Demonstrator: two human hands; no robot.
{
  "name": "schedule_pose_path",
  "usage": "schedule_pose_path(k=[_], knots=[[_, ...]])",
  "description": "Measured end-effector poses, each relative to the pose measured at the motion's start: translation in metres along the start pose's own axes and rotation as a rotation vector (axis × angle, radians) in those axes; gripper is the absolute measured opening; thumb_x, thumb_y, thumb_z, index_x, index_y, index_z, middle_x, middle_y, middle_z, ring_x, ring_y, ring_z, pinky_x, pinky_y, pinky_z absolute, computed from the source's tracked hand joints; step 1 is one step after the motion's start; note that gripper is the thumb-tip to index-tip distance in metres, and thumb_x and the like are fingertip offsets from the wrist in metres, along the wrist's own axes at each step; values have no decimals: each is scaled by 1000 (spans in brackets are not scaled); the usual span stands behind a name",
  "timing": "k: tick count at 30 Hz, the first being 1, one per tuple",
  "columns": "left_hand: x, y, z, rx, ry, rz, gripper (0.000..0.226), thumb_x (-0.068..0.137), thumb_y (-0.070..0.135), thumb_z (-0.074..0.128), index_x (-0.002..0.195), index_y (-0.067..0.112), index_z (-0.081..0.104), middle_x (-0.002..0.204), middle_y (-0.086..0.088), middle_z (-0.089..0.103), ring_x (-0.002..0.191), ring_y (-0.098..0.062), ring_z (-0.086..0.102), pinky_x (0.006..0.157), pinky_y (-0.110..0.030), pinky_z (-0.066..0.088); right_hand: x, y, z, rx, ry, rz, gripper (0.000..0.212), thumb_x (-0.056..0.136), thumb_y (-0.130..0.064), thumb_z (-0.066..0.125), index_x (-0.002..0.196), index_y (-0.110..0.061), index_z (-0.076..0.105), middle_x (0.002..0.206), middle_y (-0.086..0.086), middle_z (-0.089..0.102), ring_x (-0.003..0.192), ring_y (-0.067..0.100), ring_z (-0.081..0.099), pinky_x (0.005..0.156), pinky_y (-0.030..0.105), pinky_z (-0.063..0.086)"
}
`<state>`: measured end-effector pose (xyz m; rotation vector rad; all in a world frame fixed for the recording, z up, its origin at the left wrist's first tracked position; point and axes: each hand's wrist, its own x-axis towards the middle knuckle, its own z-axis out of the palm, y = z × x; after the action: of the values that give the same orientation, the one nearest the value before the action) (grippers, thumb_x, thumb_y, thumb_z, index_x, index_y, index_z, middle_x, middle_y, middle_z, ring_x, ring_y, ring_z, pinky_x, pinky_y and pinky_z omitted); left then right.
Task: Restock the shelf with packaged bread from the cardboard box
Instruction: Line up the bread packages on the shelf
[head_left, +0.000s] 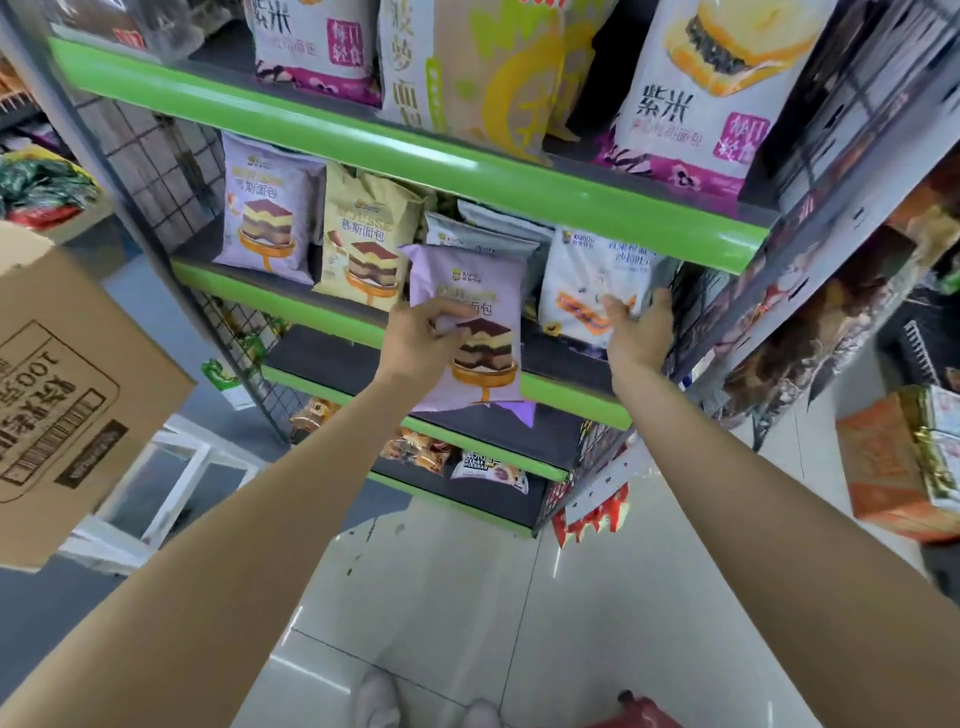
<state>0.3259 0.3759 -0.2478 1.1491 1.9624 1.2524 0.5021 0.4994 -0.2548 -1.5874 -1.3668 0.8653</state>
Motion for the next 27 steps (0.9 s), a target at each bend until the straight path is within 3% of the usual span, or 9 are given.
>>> schedule_pose_path(k=[3, 6, 10, 13, 16, 19, 22, 24, 27], knots=[[0, 8, 7, -162, -44, -5, 22, 88, -1, 59, 108, 7, 67, 105, 2, 61, 96, -13, 59, 62, -1, 45, 22, 12, 6, -269, 16, -18, 58, 92, -17, 59, 140, 2, 32, 139, 22, 46, 126, 34, 47, 99, 36, 37], [0, 11, 16, -262, -100, -5, 22, 89, -2, 58, 107, 8, 66, 111, 0, 59, 102, -15, 58, 60, 0, 45, 22, 20, 12, -478, 90, 68, 57, 94, -9, 52, 143, -2, 24, 140, 25, 35, 129, 37, 37, 99, 40, 37], [4, 17, 26, -300, -157, -23, 32, 86, -9, 56, 110, 10, 67, 114, 4, 56, 107, -13, 54, 68, -3, 48, 8, 26, 19, -648, 214, -133, 67, 87, 5, 52, 145, -7, 21, 137, 21, 33, 122, 34, 36, 93, 36, 37], [6, 23, 30, -303, -199, -26, 50, 78, -19, 49, 113, 12, 66, 117, 6, 53, 94, 2, 59, 69, -5, 50, -5, 28, 7, -496, 189, -250, 66, 86, -1, 59, 143, -11, 29, 133, 19, 37, 116, 30, 40, 93, 31, 34], [11, 28, 38, -342, -254, -20, 56, 75, -18, 47, 115, 16, 64, 127, 2, 49, 94, -6, 64, 65, -9, 51, -24, 18, -13, -57, -265, -107, 39, 97, -29, 49, 131, -11, 44, 125, 7, 53, 108, 19, 52, 90, 24, 37], [14, 32, 55, -303, -336, 104, 66, 73, -12, 50, 133, 16, 50, 137, 2, 44, 96, -10, 54, 70, -14, 51, -26, 20, -22, 98, -567, -55, 39, 89, -20, 63, 124, -7, 52, 115, 6, 64, 104, 19, 62, 90, 26, 50], [22, 28, 75, -143, -392, 145, 97, 79, -19, 53, 152, 20, 4, 108, -6, 55, 71, -18, 55, 53, -17, 44, -19, 38, -23, 91, -393, 33, 54, 76, -9, 76, 123, 0, 49, 116, 14, 65, 102, 26, 64, 91, 40, 53], [27, 26, 88, -3, -360, 65, 103, 82, -13, 58, 151, 21, -10, 88, -8, 55, 58, -16, 49, 57, -27, 41, -16, 55, -23, 47, -304, 34, 64, 74, -15, 78, 126, -3, 43, 119, 11, 63, 108, 29, 61, 95, 49, 48], [35, 30, 103, 226, -373, -49, 85, 84, 3, 65, 150, 13, 12, 113, -16, 57, 98, -29, 58, 81, -31, 43, -9, 60, -20, 21, -241, -20, 64, 78, -10, 73, 132, -4, 39, 125, 10, 60, 113, 26, 57, 96, 41, 47]])
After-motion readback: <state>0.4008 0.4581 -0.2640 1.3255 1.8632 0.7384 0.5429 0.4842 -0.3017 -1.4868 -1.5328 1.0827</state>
